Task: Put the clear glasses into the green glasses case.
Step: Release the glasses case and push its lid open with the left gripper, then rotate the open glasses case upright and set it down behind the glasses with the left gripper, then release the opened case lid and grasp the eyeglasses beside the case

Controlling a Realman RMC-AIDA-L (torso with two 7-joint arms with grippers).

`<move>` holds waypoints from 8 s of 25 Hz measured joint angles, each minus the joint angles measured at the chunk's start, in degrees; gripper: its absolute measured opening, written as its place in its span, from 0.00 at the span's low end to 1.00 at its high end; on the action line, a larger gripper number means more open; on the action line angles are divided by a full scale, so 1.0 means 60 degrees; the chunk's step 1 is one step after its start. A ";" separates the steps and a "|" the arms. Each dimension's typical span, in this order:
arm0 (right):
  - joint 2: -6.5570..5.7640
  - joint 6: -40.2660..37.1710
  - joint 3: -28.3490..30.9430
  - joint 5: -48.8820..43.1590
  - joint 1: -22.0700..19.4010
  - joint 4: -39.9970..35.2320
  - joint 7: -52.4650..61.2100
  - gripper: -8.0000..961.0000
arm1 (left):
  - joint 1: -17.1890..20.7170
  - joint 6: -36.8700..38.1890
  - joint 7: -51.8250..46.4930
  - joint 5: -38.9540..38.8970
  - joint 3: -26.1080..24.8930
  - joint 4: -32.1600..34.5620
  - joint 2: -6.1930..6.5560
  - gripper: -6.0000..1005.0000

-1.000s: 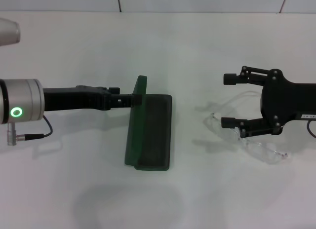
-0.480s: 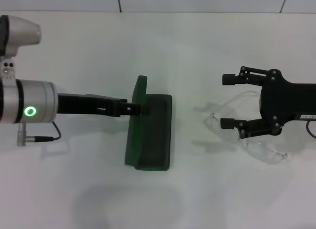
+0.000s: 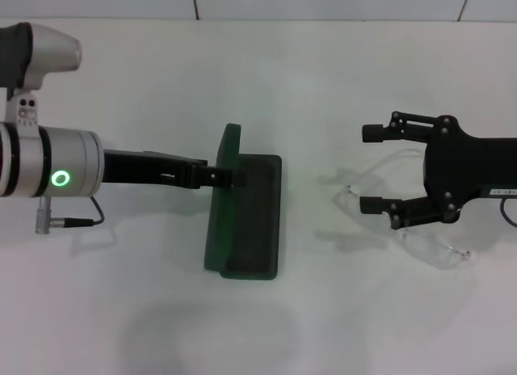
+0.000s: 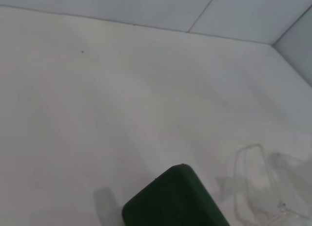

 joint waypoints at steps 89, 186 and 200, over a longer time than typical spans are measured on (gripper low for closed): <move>0.0187 -0.0468 -0.0007 -0.1273 -0.1200 0.0092 -0.1999 0.91 | -0.5140 -0.0745 0.5457 0.2681 0.1576 -0.1844 -0.0005 0.21; 0.0815 0.1452 -0.5527 -0.9527 0.1844 -0.6466 1.4238 0.51 | 0.0364 0.1977 1.5350 -0.9886 0.0096 -0.6315 0.0077 0.75; 0.0812 0.1432 -0.5710 -0.9422 0.1812 -0.6668 1.4229 0.32 | 0.0397 0.1979 1.5353 -0.9889 0.0097 -0.6346 0.0066 0.75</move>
